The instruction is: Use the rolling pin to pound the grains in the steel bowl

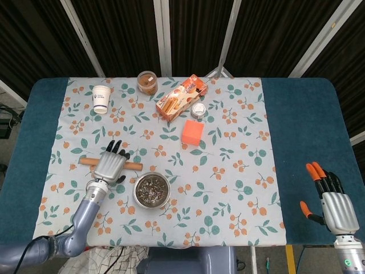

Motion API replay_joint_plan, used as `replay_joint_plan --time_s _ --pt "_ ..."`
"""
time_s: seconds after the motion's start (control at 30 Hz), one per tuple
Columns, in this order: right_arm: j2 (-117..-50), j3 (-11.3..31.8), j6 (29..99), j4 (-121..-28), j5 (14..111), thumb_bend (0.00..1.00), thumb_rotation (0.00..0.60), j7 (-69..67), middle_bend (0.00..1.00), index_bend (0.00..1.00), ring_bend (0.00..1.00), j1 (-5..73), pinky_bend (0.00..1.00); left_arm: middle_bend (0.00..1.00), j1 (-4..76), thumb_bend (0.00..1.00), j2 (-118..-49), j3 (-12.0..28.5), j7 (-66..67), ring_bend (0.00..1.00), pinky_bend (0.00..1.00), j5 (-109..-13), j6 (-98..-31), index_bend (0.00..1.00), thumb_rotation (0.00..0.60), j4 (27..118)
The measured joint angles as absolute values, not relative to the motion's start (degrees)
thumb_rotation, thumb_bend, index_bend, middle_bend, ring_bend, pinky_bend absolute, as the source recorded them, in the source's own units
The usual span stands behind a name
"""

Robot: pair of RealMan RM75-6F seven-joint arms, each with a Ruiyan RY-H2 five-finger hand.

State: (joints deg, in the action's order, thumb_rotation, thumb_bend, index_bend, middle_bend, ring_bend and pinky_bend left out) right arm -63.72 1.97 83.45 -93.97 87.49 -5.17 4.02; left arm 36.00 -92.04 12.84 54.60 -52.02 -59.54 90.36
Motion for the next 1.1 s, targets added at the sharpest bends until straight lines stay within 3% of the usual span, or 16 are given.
replay_joint_plan --time_s 0.13,1.1 --pt "-63.64 1.99 83.32 -94.03 87.32 0.37 0.600 -5.32 0.00 0.00 0.00 4.04 0.00 0.31 37.41 0.42 -94.08 12.92 54.26 0.00 0.00 -50.76 -59.40 0.40 0.600 87.73" --pt "-63.57 2.05 82.74 -94.46 86.43 0.37 0.600 -4.81 0.00 0.00 0.00 4.04 0.00 0.34 41.90 0.44 -98.90 10.90 49.14 0.00 0.00 -48.85 -58.92 0.42 0.600 80.52"
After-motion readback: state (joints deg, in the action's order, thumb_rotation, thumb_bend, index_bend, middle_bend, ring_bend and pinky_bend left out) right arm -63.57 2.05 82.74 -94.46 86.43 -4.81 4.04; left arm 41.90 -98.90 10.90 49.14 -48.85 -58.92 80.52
